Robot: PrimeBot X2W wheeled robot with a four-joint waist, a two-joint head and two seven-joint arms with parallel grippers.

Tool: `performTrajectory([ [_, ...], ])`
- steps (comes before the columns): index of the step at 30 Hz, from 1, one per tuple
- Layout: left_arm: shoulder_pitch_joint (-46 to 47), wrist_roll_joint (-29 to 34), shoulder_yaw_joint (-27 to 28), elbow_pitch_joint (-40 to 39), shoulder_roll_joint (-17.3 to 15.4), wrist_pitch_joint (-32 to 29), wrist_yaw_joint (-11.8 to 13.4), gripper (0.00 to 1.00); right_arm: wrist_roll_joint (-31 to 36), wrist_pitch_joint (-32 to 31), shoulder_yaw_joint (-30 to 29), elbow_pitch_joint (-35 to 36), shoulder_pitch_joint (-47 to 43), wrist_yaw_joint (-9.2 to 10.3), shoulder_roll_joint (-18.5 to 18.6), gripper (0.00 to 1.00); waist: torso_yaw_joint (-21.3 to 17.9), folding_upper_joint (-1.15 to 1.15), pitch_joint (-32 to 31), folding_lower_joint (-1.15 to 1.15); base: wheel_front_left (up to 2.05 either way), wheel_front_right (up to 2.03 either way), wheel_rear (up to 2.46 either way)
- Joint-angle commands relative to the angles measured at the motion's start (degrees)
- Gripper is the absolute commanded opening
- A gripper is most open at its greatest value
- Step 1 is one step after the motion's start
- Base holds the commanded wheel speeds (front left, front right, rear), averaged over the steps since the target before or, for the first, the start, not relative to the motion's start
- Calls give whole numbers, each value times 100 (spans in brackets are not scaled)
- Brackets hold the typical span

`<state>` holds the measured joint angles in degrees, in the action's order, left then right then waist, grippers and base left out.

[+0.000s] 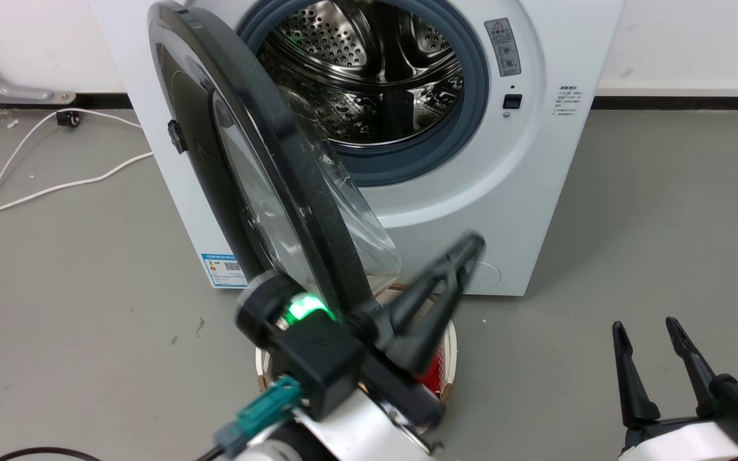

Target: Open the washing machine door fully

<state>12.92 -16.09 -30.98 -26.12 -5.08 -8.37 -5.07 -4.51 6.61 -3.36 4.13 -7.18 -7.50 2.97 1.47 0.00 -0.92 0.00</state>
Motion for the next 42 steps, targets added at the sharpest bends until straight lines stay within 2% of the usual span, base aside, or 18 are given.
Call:
performTrajectory([
  [1,-114,-72,-57,41,-41,-87,-31,0,18,22,-5,10,-51,1,-15,100,5,0,-3,0,0,0,0],
  [6,-498,-279,-387,226,-121,-522,-33,0,31,11,-47,2,-68,1,-15,100,44,0,8,0,0,0,0],
  [10,-710,-225,-493,598,-200,-666,70,0,75,-2,-56,0,-41,1,-16,100,52,0,22,0,0,0,0],
  [19,-733,-28,-279,1819,-216,-325,398,0,64,-16,-2,-15,16,1,-16,100,-48,0,34,0,0,0,0],
  [24,-675,-20,-84,2129,-172,-119,615,0,-7,-2,-36,-49,-10,1,-16,100,-84,0,52,0,0,0,0],
  [32,-735,-5,111,2239,-214,-4,861,0,-38,-16,-35,-110,9,1,-16,100,-33,0,49,0,0,0,0],
  [42,-1100,30,236,1857,-380,23,1137,0,122,-94,-87,22,98,1,-16,100,133,0,31,0,0,0,0],
])
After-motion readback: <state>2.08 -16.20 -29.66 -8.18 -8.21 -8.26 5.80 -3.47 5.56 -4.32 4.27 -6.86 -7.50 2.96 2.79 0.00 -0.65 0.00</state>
